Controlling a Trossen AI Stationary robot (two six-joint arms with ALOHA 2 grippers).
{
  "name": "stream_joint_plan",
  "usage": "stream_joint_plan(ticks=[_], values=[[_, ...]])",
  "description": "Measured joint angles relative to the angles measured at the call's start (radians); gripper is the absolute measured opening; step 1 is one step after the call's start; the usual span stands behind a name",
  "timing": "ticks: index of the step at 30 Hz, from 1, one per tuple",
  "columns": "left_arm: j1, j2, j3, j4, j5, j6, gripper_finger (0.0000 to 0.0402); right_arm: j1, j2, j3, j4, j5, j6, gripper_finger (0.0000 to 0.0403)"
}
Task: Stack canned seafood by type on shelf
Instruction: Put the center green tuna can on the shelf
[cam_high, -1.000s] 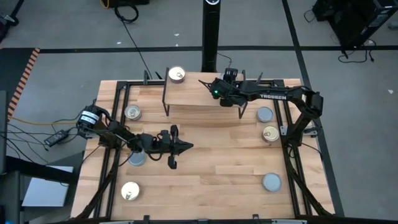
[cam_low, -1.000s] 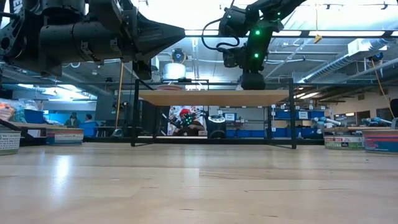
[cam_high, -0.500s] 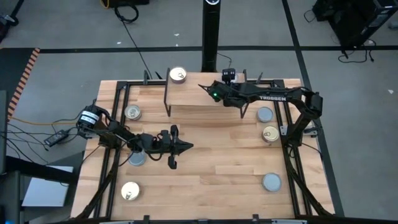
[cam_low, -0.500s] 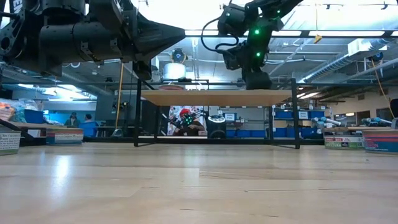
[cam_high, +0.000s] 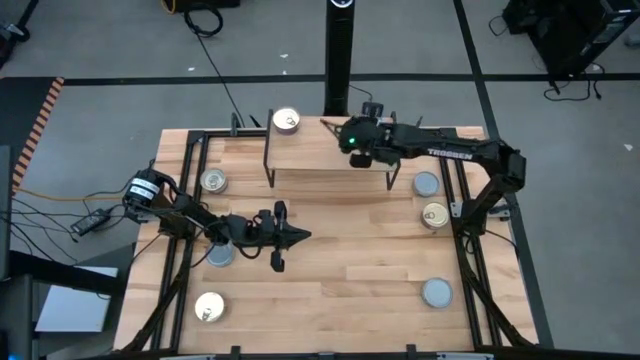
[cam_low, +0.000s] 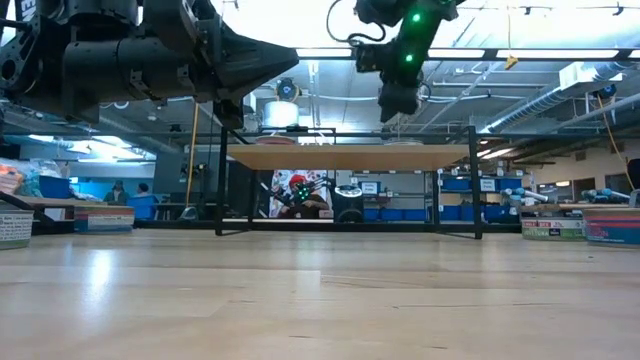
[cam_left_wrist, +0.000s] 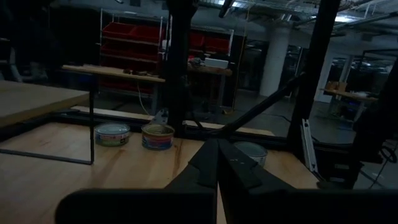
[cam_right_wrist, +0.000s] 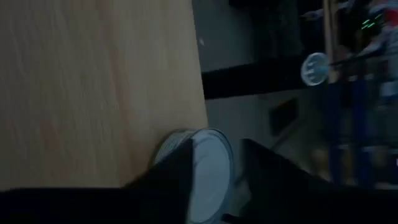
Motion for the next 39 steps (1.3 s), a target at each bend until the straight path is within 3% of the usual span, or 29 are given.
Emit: stream_joint_plan(ticks=[2,4,11,16,25,39], values=[[0.000,0.000,0.000,0.000,-0.026,0.020,0.0007,-0.025,-0.033,-0.012,0.013,-0.077,0.046,0.0046],[0.001,0.000,-0.006,0.005,-0.042,0.023,0.0007,-0.062,-0.057,-0.022,0.055,-0.176,0.091,0.0015],[0.058,0.000,-0.049,0.019,-0.053,-0.022,0.0007,-0.182,-0.022,0.007,0.104,-0.337,0.175,0.0006],[0.096,0.000,-0.053,0.017,-0.042,-0.034,0.0007,-0.220,0.074,0.123,0.023,-0.542,0.195,0.0004],[0.124,0.000,-0.053,-0.004,-0.029,-0.040,0.0007,-0.257,0.239,0.346,-0.241,-0.568,0.163,0.0002],[0.133,0.000,-0.053,-0.022,-0.027,-0.038,0.0007,-0.297,0.243,0.354,-0.321,-0.526,0.162,0.0003]])
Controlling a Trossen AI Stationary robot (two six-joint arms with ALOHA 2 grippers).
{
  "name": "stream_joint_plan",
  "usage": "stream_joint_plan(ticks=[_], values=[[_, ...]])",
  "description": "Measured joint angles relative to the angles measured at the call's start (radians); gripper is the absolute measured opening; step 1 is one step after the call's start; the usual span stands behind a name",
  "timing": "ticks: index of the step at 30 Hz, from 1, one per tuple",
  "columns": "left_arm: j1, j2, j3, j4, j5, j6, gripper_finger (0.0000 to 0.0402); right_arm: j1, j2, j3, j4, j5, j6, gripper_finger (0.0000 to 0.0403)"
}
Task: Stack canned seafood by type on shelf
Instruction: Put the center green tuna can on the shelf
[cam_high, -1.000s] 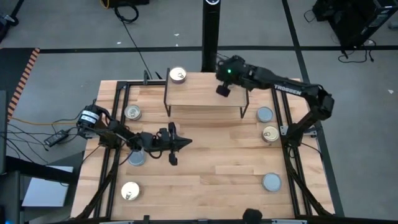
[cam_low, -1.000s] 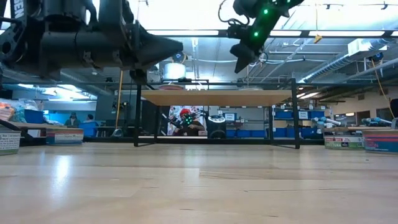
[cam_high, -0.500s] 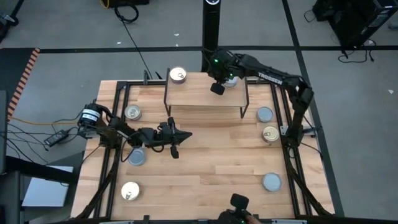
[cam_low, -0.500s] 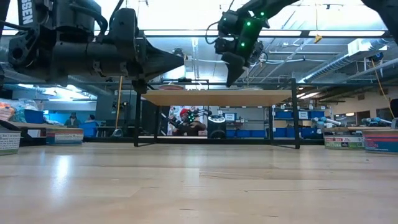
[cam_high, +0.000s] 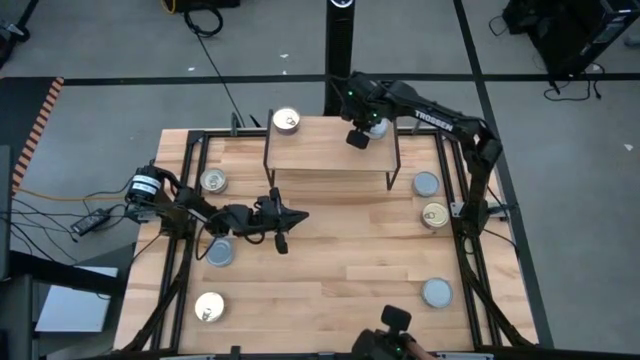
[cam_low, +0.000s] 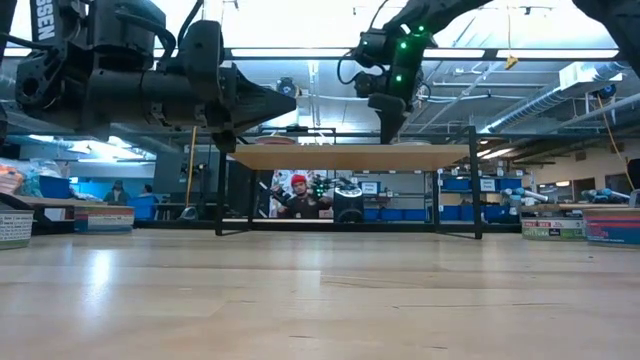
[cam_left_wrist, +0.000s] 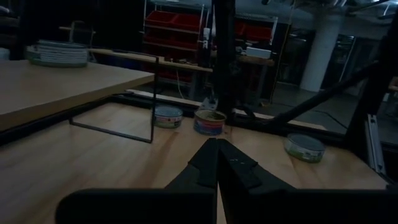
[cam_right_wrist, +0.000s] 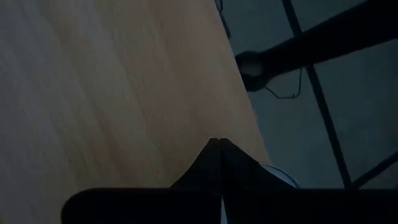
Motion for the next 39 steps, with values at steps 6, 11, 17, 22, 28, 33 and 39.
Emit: stream_joint_plan(ticks=[6,11,17,22,28,33,39], values=[[0.000,0.000,0.000,-0.003,0.000,0.000,0.0007,0.005,-0.025,0.000,-0.003,0.006,-0.014,0.0003],[0.000,0.000,0.000,-0.007,0.000,0.000,0.0007,0.004,-0.022,0.000,-0.034,-0.061,-0.003,0.0003],[-0.001,0.000,0.000,-0.009,0.000,-0.001,0.0007,0.012,-0.021,-0.004,-0.068,-0.068,0.000,0.0003],[-0.001,0.000,0.000,-0.009,0.000,-0.001,0.0007,0.002,-0.019,-0.014,-0.102,-0.061,0.013,0.0003],[-0.001,0.000,0.000,-0.009,0.000,-0.008,0.0007,0.000,-0.017,-0.014,-0.104,0.001,0.019,0.0004],[-0.001,0.000,0.000,-0.009,0.000,-0.007,0.0007,0.000,-0.017,-0.014,-0.104,0.008,0.007,0.0004],[-0.001,0.000,0.000,-0.007,0.000,0.002,0.0007,0.021,-0.026,-0.014,-0.103,0.015,-0.025,0.0003]])
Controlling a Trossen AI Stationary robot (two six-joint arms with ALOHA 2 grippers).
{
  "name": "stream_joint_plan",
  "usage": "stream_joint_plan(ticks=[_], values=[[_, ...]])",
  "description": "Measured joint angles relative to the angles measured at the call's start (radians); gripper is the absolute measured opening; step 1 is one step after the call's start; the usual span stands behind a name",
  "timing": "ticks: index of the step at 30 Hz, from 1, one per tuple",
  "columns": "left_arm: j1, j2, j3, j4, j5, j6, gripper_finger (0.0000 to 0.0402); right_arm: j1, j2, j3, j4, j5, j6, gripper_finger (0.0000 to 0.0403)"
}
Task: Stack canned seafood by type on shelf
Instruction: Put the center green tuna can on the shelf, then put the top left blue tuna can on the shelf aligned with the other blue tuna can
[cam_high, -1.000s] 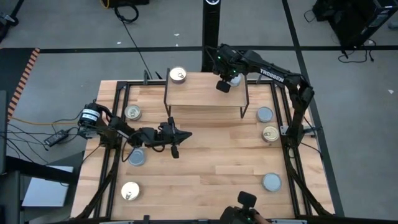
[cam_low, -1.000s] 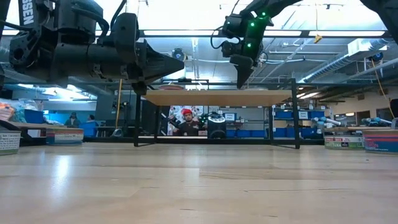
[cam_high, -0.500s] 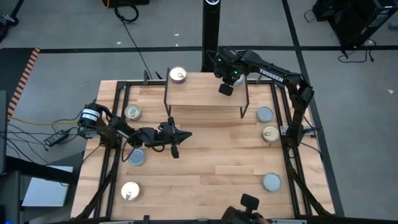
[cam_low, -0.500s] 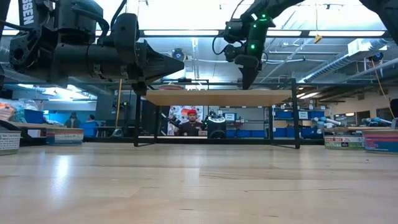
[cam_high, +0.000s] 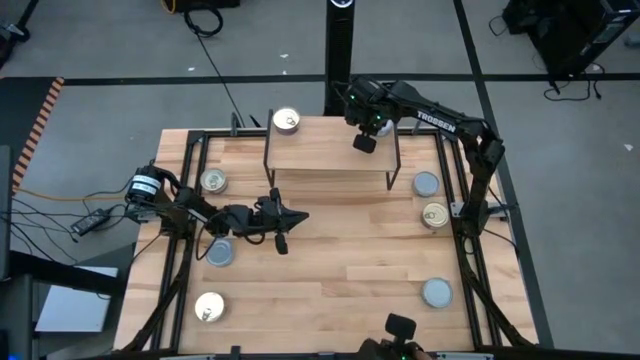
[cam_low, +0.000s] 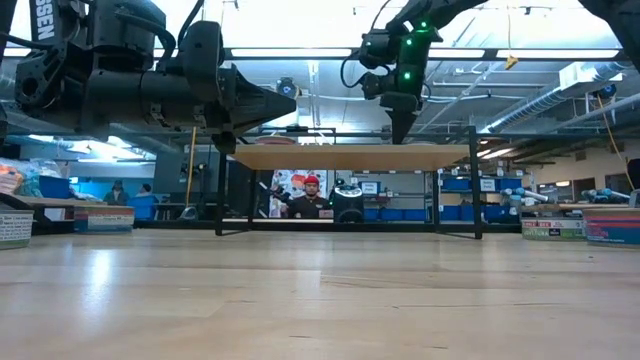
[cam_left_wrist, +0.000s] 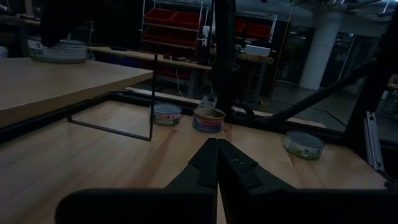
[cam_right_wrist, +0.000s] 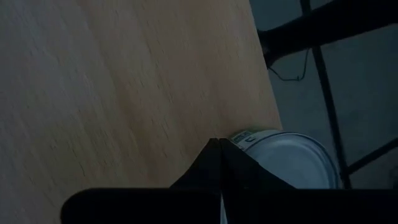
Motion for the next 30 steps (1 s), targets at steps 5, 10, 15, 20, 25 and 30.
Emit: stream_joint_plan(ticks=[5,10,15,20,25,30], values=[[-0.002,0.000,-0.005,-0.005,0.001,0.008,0.0007,0.028,-0.060,-0.008,0.015,-0.093,-0.025,0.0002],[0.002,0.000,-0.088,0.135,0.006,0.034,0.0007,0.020,-0.186,-0.190,0.216,-0.246,-0.022,0.0002],[0.031,-0.045,-0.139,0.140,0.002,0.036,0.0004,0.080,-0.363,-0.497,0.534,-0.300,0.018,0.0001],[0.084,-0.071,-0.117,0.140,0.078,0.111,0.0003,0.153,-0.520,-0.776,0.847,-0.310,0.109,0.0001],[0.203,-0.078,-0.071,0.098,0.204,0.126,0.0002,0.218,-0.625,-0.974,1.113,-0.308,0.204,0.0000],[0.305,-0.105,-0.018,0.036,0.409,0.057,0.0001,0.270,-0.687,-1.112,1.272,-0.237,0.234,0.0000]])
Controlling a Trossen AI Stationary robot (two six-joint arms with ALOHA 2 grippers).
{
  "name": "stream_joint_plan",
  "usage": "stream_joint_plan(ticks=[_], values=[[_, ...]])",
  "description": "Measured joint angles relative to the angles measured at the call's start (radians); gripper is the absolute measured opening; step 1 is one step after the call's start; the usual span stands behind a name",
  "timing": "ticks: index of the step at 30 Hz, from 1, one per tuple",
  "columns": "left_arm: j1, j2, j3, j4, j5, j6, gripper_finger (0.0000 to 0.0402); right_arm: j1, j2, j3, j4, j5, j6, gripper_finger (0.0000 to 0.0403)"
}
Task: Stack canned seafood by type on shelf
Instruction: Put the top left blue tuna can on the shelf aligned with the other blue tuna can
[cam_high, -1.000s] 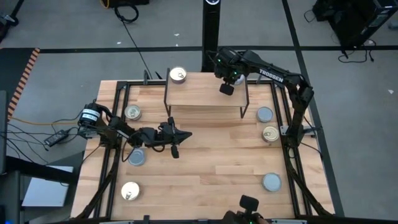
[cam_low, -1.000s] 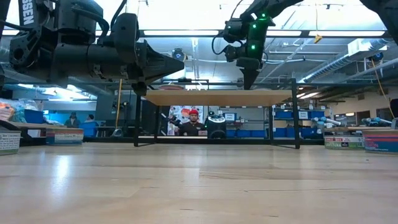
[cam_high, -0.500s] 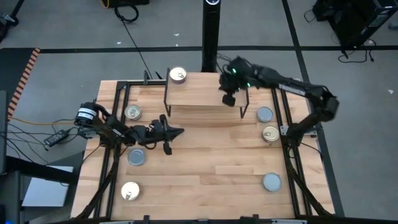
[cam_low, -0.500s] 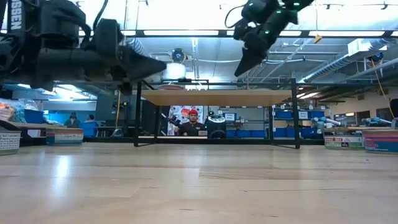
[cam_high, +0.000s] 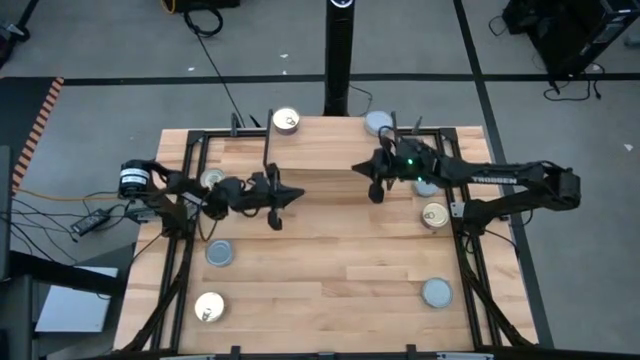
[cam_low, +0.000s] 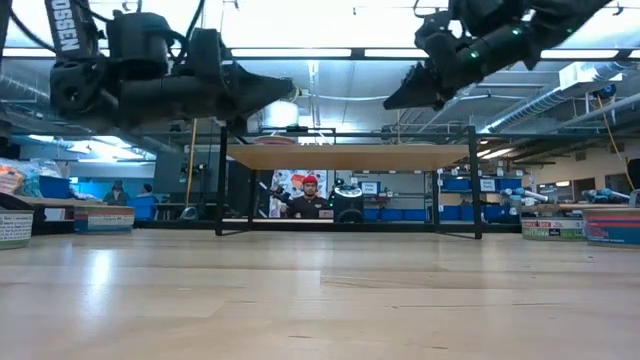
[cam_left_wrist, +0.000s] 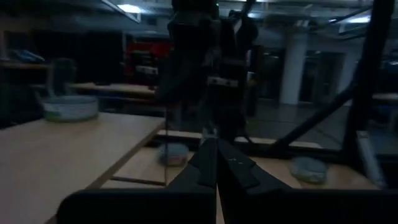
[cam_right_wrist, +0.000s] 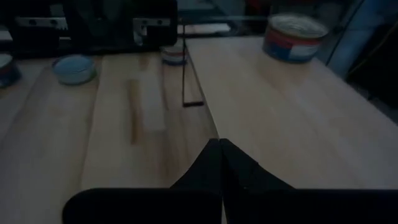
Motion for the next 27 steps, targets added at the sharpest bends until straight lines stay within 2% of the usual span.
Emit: stream_joint_plan(ticks=[6,14,16,21,24,27], values=[[0.036,-0.064,0.088,-0.276,0.114,0.010,0.0001,0.050,-0.016,-0.103,0.151,0.025,0.004,0.0001],[0.003,-0.262,0.242,-0.910,0.121,0.166,0.0001,0.147,0.000,-0.136,0.324,0.151,-0.001,0.0001],[-0.016,-0.314,0.286,-1.090,0.094,0.213,0.0001,0.162,-0.001,-0.136,0.364,0.160,-0.008,0.0001],[-0.077,-0.421,0.382,-1.454,-0.089,0.265,0.0001,0.181,-0.003,-0.091,0.387,0.162,-0.025,0.0001],[-0.116,-0.460,0.418,-1.590,-0.199,0.234,0.0001,0.187,0.003,-0.060,0.389,0.155,-0.027,0.0001],[-0.153,-0.489,0.430,-1.667,-0.254,0.170,0.0001,0.195,0.015,-0.037,0.388,0.155,-0.040,0.0001]])
